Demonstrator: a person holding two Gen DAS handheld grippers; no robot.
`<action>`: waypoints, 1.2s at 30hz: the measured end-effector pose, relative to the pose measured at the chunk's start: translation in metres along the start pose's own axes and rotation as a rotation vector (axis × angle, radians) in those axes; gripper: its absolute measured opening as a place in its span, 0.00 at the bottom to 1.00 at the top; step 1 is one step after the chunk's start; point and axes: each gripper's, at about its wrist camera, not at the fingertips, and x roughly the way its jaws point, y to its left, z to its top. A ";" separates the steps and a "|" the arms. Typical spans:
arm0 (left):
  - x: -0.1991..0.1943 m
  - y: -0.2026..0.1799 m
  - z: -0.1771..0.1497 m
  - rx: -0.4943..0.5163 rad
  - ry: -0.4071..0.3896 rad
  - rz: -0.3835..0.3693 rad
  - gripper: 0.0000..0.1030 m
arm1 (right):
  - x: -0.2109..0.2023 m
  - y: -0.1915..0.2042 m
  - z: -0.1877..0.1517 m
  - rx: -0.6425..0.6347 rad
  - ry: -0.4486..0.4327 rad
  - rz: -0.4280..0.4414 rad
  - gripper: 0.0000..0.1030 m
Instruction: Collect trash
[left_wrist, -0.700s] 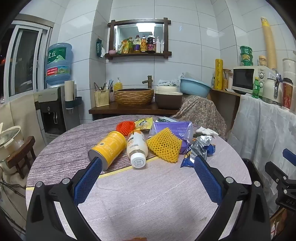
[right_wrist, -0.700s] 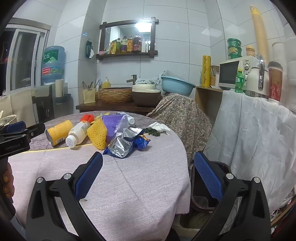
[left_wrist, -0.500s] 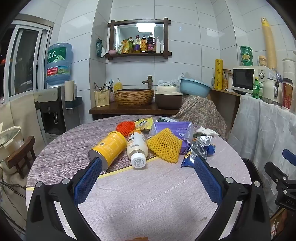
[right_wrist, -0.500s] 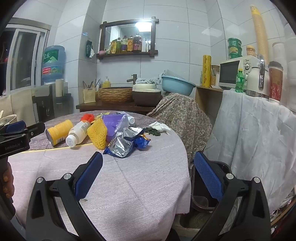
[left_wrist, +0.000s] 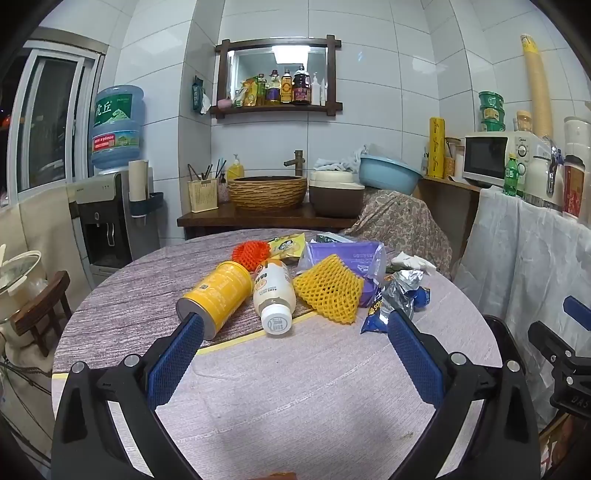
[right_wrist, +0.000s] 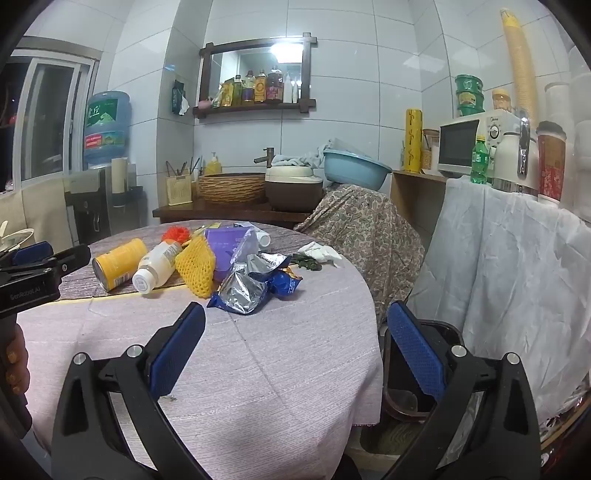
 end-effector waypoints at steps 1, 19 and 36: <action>0.001 -0.001 -0.001 0.000 0.000 0.000 0.95 | 0.001 0.000 0.000 -0.001 0.000 -0.002 0.95; -0.003 0.003 0.000 0.001 0.011 -0.003 0.95 | -0.002 -0.002 0.000 0.003 -0.002 -0.002 0.95; -0.001 0.006 0.000 -0.001 0.013 0.003 0.95 | -0.002 0.000 0.001 -0.003 -0.002 0.000 0.95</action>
